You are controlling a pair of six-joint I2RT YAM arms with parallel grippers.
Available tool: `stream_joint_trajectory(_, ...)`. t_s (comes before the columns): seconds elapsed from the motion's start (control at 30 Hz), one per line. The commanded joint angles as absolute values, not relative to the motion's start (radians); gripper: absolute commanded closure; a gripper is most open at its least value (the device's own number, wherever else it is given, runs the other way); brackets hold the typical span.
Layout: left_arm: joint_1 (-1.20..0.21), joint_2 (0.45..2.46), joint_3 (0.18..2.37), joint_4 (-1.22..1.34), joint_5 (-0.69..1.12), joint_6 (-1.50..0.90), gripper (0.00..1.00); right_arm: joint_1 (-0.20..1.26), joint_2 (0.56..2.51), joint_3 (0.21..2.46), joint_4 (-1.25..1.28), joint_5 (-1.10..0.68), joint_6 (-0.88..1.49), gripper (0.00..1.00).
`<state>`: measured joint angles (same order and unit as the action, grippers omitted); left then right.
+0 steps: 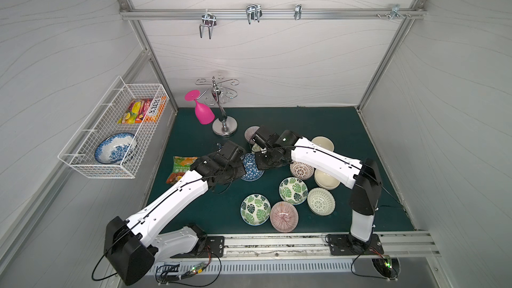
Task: Stack the bowls
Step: Pick up the bowl from the center of the board, then place the bowl on the bowl.
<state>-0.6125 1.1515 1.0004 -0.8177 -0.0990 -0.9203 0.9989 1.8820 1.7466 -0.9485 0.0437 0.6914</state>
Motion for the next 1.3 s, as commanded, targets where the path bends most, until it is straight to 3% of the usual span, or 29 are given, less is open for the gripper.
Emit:
stream_joint_trajectory(0.0, -0.613, 1.164, 1.059, -0.752, -0.105, -0.903, 1.0, 0.984, 1.856, 1.73, -0.962, 0.035, 0.683, 0.96)
stream_joint_trajectory(0.03, -0.615, 1.165, 1.064, -0.742, -0.093, -0.892, 0.99, 0.976, 1.845, 1.718, -0.948, 0.025, 0.689, 0.97)
stream_joint_trajectory(0.07, -0.616, 1.165, 1.066, -0.731, -0.083, -0.878, 0.89, 0.965, 1.833, 1.702, -0.933, 0.01, 0.695, 0.99)
stream_joint_trajectory(0.17, -0.617, 1.14, 1.066, -0.706, -0.074, -0.842, 0.49, 0.918, 1.782, 1.643, -0.878, -0.04, 0.706, 1.0)
stream_joint_trajectory(0.27, -0.617, 1.082, 1.047, -0.692, -0.099, -0.815, 0.03, 0.857, 1.716, 1.597, -0.859, -0.049, 0.701, 1.0)
stream_joint_trajectory(0.57, -0.614, 0.885, 0.85, -0.618, -0.236, -0.695, 0.0, 0.587, 1.643, 1.544, -0.887, -0.11, 0.591, 1.0)
stream_joint_trajectory(0.77, -0.61, 0.78, 0.682, -0.445, -0.151, -0.622, 0.0, 0.449, 1.722, 1.56, -0.853, -0.153, 0.529, 1.0)
stream_joint_trajectory(1.0, -0.595, 0.754, 0.583, -0.366, -0.078, -0.654, 0.0, 0.411, 1.853, 1.627, -0.842, -0.148, 0.478, 1.0)
stream_joint_trajectory(1.27, -0.476, 0.755, 0.535, -0.315, 0.06, -0.689, 0.0, 0.409, 1.953, 1.64, -0.808, -0.128, 0.464, 1.0)
